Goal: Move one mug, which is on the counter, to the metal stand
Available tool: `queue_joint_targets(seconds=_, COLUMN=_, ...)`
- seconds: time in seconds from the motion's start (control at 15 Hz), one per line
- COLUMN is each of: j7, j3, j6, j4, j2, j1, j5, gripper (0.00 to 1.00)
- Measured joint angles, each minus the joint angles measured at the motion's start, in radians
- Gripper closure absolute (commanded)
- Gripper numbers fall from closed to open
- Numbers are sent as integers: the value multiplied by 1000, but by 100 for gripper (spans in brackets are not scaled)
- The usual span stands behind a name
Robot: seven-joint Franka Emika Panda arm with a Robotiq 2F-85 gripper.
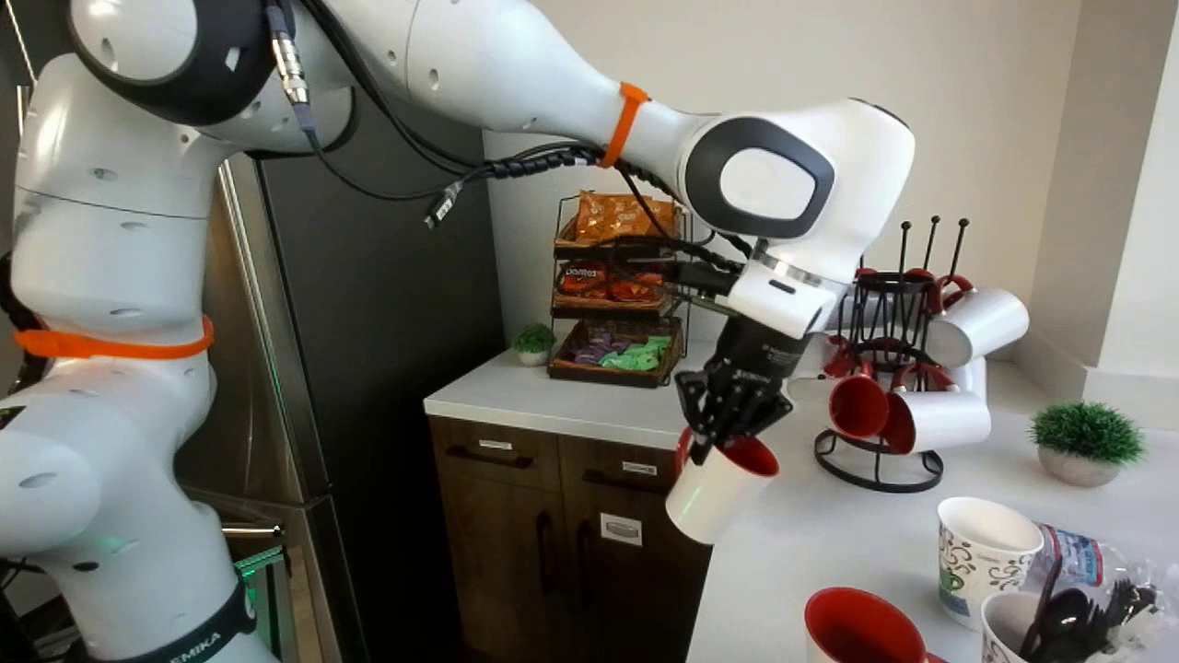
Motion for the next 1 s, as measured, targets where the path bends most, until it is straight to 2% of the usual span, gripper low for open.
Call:
queue_joint_targets(seconds=0.4, j7=248, j3=13, j6=-427, j4=290, j2=41, j1=-11, j5=206, gripper=98)
queue_joint_targets(seconds=0.47, j7=274, j3=12, j6=-475, j4=344, j2=59, j1=-27, j5=257, gripper=90)
queue_joint_targets(seconds=0.53, j7=279, j3=12, j6=-489, j4=371, j2=66, j1=-36, j5=267, gripper=90)
queue_joint_targets(seconds=0.8, j7=276, j3=14, j6=-487, j4=356, j2=73, j1=-33, j5=259, gripper=90)
queue_joint_targets(seconds=0.87, j7=276, j3=15, j6=-487, j4=356, j2=75, j1=-33, j5=259, gripper=98)
queue_joint_targets(seconds=1.0, j7=283, j3=16, j6=-479, j4=356, j2=77, j1=-33, j5=262, gripper=98)
